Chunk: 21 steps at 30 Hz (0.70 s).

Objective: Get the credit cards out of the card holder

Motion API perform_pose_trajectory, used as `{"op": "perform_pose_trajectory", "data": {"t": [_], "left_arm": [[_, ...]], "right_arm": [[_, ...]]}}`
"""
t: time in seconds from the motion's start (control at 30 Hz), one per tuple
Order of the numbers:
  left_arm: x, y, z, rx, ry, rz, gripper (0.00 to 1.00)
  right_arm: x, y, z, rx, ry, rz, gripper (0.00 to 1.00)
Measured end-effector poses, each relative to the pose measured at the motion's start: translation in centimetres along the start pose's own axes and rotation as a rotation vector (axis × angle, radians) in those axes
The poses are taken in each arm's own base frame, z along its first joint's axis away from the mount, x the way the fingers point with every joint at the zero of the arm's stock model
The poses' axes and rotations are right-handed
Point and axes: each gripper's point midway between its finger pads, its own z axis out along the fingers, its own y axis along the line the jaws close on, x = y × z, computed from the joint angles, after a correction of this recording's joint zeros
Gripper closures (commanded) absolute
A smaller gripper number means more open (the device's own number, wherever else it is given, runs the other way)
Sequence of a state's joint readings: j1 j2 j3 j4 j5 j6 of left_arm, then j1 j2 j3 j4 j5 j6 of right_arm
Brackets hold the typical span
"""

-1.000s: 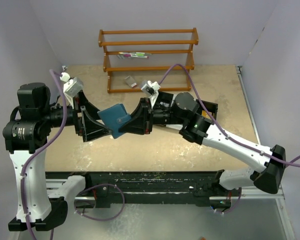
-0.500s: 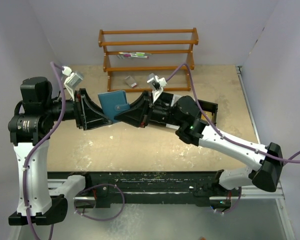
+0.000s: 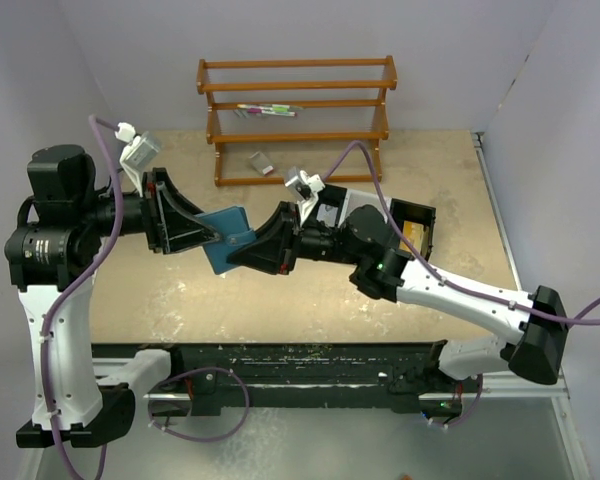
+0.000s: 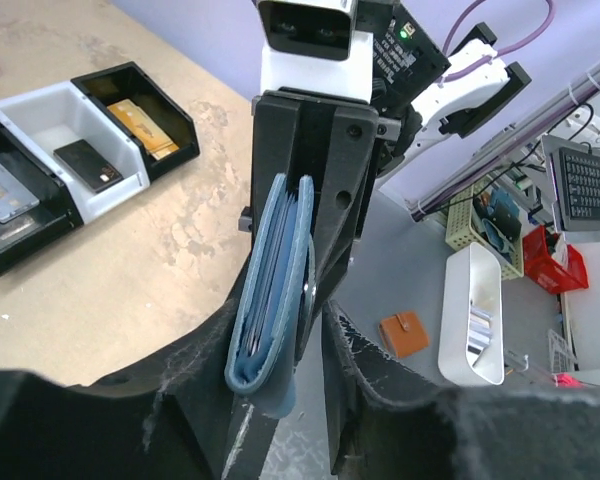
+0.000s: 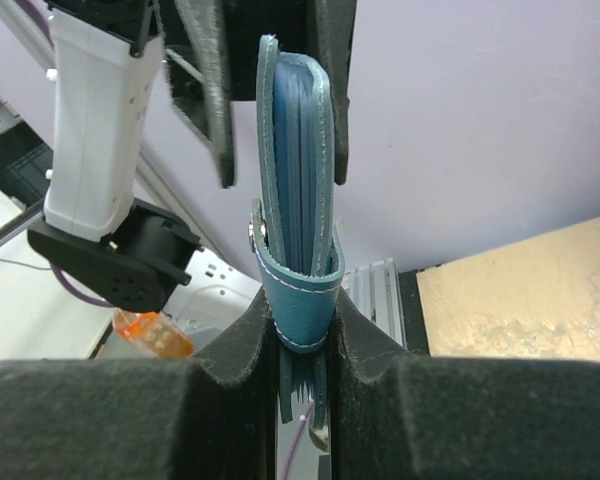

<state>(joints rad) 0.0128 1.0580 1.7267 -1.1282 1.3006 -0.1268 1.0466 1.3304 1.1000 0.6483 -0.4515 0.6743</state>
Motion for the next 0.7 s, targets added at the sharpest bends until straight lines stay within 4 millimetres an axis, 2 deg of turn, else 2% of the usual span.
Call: {"op": "perform_pose_trajectory", "data": {"t": [0.1,0.17,0.23,0.27,0.37,0.5,0.57,0.63,0.7], "left_arm": [[0.3,-0.2,-0.1,0.004,0.004,0.01,0.56],[0.6,-0.3,-0.1,0.004,0.01,0.009,0.56],[0.9,-0.4,-0.2,0.004,0.017,0.006,0.63],[1.1,-0.4,-0.2,0.002,0.02,0.007,0.7],[1.3,-0.1,-0.2,-0.012,0.029,0.001,0.82],[1.2,0.3,-0.2,-0.025,0.03,0.013,0.93],[1.2,0.6,-0.3,-0.044,0.031,0.02,0.98],[1.2,1.1,-0.3,-0.062,0.033,0.029,1.0],[1.4,1.6,-0.4,-0.093,0.039,0.045,1.0]], "right_arm": [[-0.3,0.7,-0.4,-0.009,0.003,-0.005,1.0],[-0.4,0.8,-0.6,-0.008,0.004,-0.007,1.0],[-0.3,0.8,-0.8,-0.005,0.011,-0.01,1.0],[-0.2,0.8,-0.8,-0.003,0.017,-0.011,0.97],[-0.1,0.8,-0.8,0.0,0.027,-0.019,0.9],[-0.1,0.6,-0.7,0.013,0.047,-0.022,0.83],[0.0,0.3,-0.5,0.023,0.057,-0.021,0.73],[0.2,-0.2,-0.3,0.037,0.069,-0.019,0.52],[0.6,-1.2,-0.1,0.078,0.087,-0.007,0.39]]}}
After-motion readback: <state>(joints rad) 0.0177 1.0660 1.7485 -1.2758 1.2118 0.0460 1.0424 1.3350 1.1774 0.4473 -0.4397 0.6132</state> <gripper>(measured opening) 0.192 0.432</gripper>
